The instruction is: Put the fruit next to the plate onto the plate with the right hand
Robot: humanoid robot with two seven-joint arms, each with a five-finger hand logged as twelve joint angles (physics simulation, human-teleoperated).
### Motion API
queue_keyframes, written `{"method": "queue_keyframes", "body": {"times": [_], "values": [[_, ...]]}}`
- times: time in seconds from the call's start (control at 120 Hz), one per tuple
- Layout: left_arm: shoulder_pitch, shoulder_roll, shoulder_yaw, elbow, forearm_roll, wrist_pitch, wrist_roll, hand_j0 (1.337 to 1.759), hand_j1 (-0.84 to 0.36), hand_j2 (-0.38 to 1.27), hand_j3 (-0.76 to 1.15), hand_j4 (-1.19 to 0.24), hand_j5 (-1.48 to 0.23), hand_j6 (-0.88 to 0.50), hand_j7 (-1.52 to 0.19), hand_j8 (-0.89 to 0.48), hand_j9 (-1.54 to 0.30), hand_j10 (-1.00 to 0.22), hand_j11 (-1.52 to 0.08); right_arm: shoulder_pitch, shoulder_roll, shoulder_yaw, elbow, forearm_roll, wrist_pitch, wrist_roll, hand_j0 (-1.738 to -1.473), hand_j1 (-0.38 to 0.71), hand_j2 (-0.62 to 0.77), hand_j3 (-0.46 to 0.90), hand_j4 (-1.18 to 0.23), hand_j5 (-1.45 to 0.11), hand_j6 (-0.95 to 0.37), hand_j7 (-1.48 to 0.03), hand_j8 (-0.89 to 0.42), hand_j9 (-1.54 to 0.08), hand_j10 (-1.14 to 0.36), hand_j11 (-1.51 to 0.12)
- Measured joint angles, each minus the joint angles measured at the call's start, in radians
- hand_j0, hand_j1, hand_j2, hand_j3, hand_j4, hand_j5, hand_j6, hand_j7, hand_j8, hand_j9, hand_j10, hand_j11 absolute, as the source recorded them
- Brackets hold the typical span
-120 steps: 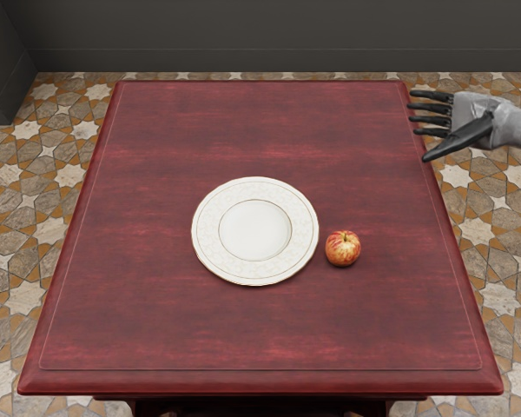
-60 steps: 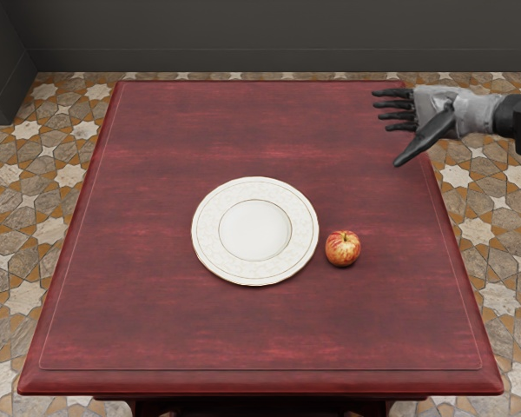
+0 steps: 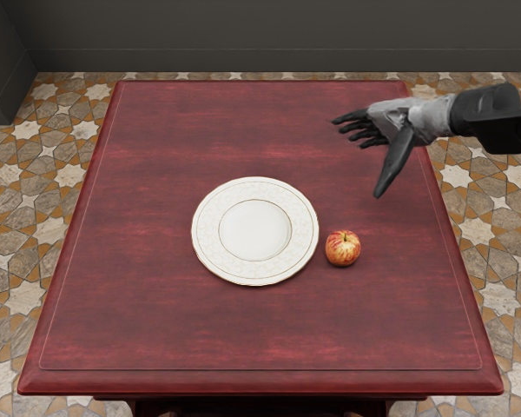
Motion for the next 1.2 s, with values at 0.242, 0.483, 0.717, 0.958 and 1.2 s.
{"method": "queue_keyframes", "body": {"times": [0.242, 0.483, 0.717, 0.958, 1.2], "values": [[0.0, 0.0, 0.0, 0.0, 0.0, 0.0, 0.0, 1.658, 0.06, 0.05, 0.0, -0.25, -0.32, -0.25, -0.32, -0.25, -0.32, -0.25, -0.32, 0.037, -0.161, -0.076, 0.196, -0.01, -0.141, 0.001, -1.658, -0.3, -0.01, 0.0, -0.05, -0.06, -0.05, -0.06, -0.05, -0.06, -0.04, -0.06], [0.0, 0.0, 0.0, 0.0, 0.0, 0.0, 0.0, 1.658, 0.06, 0.05, 0.0, -0.25, -0.32, -0.25, -0.32, -0.25, -0.32, -0.25, -0.32, 0.057, -0.252, -0.198, 0.331, 0.076, -0.245, -0.002, -1.658, -0.3, -0.01, 0.0, -0.05, -0.06, -0.05, -0.06, -0.05, -0.06, -0.05, -0.06], [0.0, 0.0, 0.0, 0.0, 0.0, 0.0, 0.0, 1.658, 0.06, 0.05, 0.0, -0.25, -0.32, -0.25, -0.32, -0.25, -0.32, -0.25, -0.32, 0.085, -0.25, -0.252, 0.567, 0.092, -0.655, -0.005, -1.658, -0.3, -0.01, 0.0, -0.05, -0.06, -0.05, -0.06, -0.05, -0.06, -0.04, -0.06], [0.0, 0.0, 0.0, 0.0, 0.0, 0.0, 0.0, 1.658, 0.06, 0.05, 0.0, -0.25, -0.32, -0.25, -0.32, -0.25, -0.32, -0.25, -0.32, 0.081, -0.23, -0.291, 0.678, 0.096, -0.738, -0.005, -1.658, -0.3, -0.01, 0.0, -0.04, -0.06, -0.05, -0.06, -0.05, -0.06, -0.04, -0.06], [0.0, 0.0, 0.0, 0.0, 0.0, 0.0, 0.0, 1.658, 0.06, 0.05, 0.0, -0.25, -0.32, -0.25, -0.32, -0.25, -0.32, -0.25, -0.32, 0.061, -0.128, -0.304, 0.695, 0.097, -0.835, -0.073, -1.658, -0.3, -0.01, 0.0, -0.05, -0.06, -0.05, -0.06, -0.05, -0.06, -0.05, -0.06]]}}
